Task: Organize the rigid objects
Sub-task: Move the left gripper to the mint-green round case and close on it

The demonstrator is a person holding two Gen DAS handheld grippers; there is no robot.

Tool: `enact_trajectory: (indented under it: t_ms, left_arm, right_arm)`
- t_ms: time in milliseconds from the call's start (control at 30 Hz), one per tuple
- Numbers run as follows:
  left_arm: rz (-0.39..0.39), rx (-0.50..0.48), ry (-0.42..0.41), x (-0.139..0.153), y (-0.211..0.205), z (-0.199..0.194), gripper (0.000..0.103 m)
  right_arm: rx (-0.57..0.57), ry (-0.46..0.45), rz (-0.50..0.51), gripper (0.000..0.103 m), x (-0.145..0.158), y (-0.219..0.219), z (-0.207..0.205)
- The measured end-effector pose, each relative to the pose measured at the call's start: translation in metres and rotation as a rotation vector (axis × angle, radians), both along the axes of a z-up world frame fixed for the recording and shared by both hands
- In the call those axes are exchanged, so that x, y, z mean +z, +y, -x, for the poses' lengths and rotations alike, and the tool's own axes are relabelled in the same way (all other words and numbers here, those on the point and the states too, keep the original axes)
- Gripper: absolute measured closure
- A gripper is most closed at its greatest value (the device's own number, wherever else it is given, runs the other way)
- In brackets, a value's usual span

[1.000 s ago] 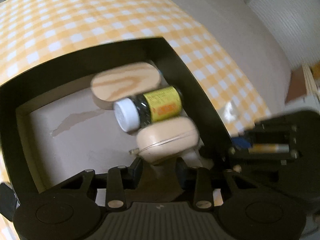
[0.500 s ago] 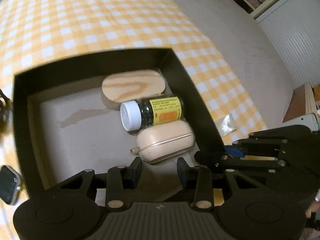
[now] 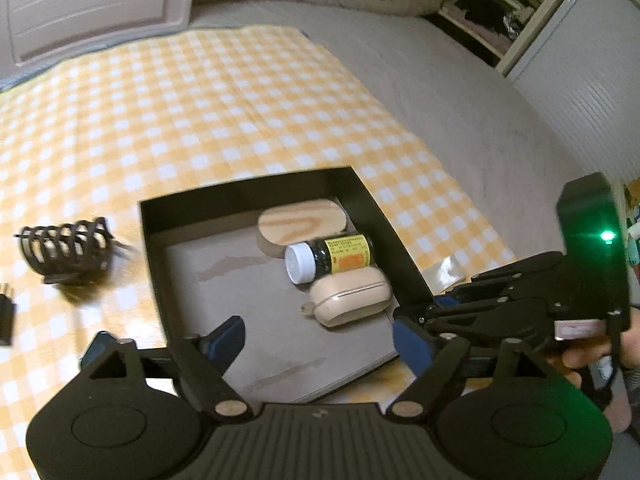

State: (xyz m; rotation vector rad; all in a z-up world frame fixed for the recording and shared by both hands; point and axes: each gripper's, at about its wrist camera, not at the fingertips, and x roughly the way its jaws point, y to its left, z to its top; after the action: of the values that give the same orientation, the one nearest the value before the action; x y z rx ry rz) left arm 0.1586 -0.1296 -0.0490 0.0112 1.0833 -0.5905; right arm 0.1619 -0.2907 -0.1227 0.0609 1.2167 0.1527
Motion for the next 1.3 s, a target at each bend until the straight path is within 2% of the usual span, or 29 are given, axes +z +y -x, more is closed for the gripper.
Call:
enact_trajectory:
  t_ms: [67,233,633,867,1133,1300]
  left_arm:
    - [0.001,0.007,-0.021,0.007,0.005,0.005,0.012]
    - [-0.010,0.014,-0.081,0.020,0.015,0.019,0.005]
    - [-0.012,0.019,-0.135,0.032,0.027,0.036,0.001]
    - [-0.038,0.029,-0.212,0.040,0.033,0.041,0.000]
    - [-0.081,0.158,-0.291,0.048,0.073,0.025,0.000]
    - [-0.125,0.300,-0.318,0.051,0.115,0.007,0.000]
  right_arm:
    - [-0.004,-0.002,-0.002,0.094,0.000,0.000,0.000]
    - [-0.014,-0.008,-0.010,0.094,0.002,-0.001,0.001]
    - [-0.023,-0.014,0.002,0.095,0.004,0.001,0.002]
    - [-0.023,-0.013,0.002,0.095,0.003,0.001,0.002]
    - [-0.023,-0.012,0.002,0.095,0.003,0.001,0.002]
    - [-0.024,-0.011,0.002,0.095,0.003,0.001,0.002]
